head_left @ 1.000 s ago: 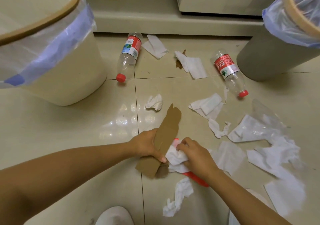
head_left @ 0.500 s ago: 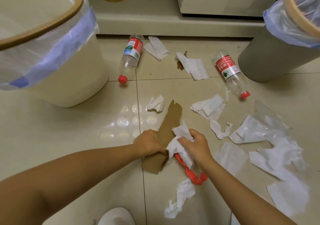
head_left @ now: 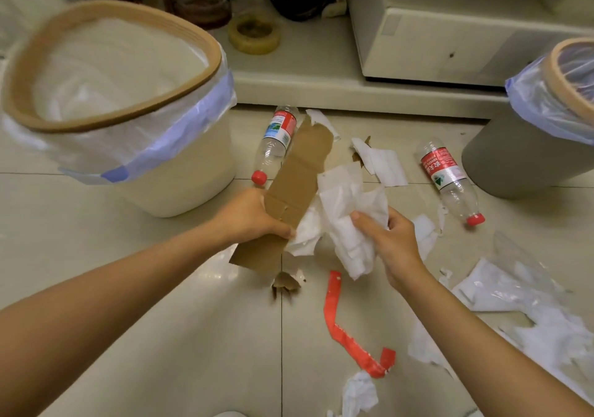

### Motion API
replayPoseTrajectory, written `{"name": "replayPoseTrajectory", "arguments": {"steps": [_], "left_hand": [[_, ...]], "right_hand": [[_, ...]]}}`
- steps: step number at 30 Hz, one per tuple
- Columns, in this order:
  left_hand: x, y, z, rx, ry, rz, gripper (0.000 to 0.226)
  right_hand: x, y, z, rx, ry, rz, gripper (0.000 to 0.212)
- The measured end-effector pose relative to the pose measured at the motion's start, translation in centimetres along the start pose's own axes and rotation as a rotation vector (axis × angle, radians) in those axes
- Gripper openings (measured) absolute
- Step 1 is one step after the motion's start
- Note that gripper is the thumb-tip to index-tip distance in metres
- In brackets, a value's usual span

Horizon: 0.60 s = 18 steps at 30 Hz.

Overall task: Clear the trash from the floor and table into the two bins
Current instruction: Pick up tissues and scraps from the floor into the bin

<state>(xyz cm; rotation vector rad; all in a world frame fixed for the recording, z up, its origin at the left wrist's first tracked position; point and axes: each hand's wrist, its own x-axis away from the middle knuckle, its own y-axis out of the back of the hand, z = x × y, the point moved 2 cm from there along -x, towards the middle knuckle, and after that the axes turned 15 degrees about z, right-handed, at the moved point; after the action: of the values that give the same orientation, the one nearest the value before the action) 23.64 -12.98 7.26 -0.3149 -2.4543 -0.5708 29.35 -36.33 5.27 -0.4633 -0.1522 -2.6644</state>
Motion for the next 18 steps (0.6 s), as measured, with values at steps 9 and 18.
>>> {"name": "replayPoseTrajectory", "arguments": {"steps": [9,18], "left_hand": [[6.3,7.5,-7.1,0.015,-0.229,-0.343,0.055],[13.3,16.9,-10.1,0.14,-0.341,-0.673,0.029]], "right_hand": [[-3.0,-4.0,10.5,0.008,0.223,0.106,0.017],[-7.2,-13.5,21.7,-0.028,0.422,0.255,0.026]]}}
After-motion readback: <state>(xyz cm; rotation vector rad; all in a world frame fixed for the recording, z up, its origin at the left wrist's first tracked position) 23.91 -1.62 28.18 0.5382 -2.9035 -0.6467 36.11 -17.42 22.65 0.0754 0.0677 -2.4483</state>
